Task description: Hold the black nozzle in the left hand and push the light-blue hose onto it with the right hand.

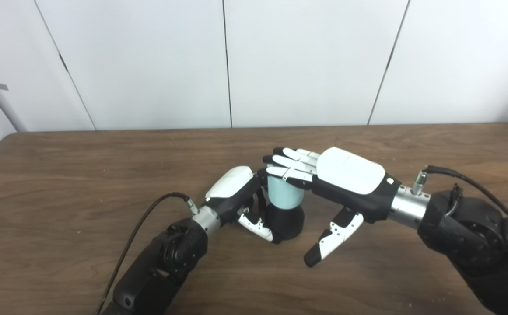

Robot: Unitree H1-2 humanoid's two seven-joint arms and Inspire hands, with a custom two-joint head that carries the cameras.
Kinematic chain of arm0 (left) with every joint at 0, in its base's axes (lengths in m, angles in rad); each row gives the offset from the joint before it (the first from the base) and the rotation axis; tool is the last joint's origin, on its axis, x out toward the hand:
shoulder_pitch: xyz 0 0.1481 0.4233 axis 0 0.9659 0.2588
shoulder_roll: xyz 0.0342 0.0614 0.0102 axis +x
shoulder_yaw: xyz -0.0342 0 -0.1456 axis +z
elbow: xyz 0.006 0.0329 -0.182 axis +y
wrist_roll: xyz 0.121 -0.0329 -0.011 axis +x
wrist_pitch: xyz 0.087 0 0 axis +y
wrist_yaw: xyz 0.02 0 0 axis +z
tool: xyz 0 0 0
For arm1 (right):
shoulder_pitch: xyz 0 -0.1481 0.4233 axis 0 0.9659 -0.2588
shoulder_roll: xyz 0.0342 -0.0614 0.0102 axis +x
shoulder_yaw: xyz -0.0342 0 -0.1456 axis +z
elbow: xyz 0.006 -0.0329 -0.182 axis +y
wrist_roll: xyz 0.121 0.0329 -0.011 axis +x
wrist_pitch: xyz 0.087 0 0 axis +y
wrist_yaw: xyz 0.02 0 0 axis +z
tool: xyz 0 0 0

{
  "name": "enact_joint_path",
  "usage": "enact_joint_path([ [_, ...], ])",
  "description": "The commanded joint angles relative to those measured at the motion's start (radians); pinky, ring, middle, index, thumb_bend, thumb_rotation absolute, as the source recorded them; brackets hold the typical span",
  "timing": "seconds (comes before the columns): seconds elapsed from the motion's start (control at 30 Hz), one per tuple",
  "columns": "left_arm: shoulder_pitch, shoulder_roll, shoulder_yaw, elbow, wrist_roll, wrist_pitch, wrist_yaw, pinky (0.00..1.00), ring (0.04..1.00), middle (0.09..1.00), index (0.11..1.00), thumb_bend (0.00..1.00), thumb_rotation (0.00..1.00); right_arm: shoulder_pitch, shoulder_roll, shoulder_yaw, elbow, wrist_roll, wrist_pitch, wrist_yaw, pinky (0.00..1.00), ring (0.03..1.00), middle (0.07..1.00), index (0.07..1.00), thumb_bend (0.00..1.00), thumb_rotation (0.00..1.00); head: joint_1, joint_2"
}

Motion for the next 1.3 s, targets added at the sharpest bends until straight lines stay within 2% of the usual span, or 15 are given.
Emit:
enact_joint_path([
  [0.0,0.01,0.037,-0.001,0.028,0.05,0.057,-0.029,0.35,0.439,0.451,0.49,0.53,0.0,0.028,-0.012,0.049,0.02,0.031,-0.033,0.062,0.99,1.0,0.993,0.953,0.79,0.89,0.0,0.002],
  [0.27,0.007,0.039,0.003,0.029,0.044,0.051,-0.032,0.35,0.426,0.45,0.489,0.53,0.0,0.052,-0.019,0.033,0.015,-0.002,-0.011,0.028,0.97,1.0,0.992,0.957,0.76,0.88,-0.003,0.004],
  [0.53,0.006,0.042,0.005,0.03,0.041,0.045,-0.031,0.33,0.398,0.439,0.489,0.53,0.0,0.091,-0.001,0.023,-0.002,-0.044,0.072,0.008,0.95,1.0,1.0,0.974,0.72,0.83,-0.001,0.008],
  [0.7,0.007,0.041,0.005,0.025,0.044,0.051,-0.033,0.33,0.403,0.446,0.486,0.53,0.0,0.082,-0.002,0.033,-0.004,-0.082,0.082,0.015,0.95,1.0,1.0,0.976,0.72,0.82,-0.002,0.012],
  [0.87,0.009,0.041,0.003,0.022,0.047,0.05,-0.034,0.33,0.402,0.451,0.485,0.53,0.0,0.078,-0.001,0.036,-0.014,-0.076,0.114,0.037,0.94,1.0,1.0,0.983,0.72,0.82,0.0,0.015],
  [1.27,0.005,0.038,0.002,0.025,0.05,0.052,-0.032,0.34,0.422,0.456,0.485,0.53,0.0,0.063,-0.006,0.055,-0.021,-0.075,0.092,0.032,0.94,1.0,1.0,0.985,0.72,0.82,0.004,0.02],
])
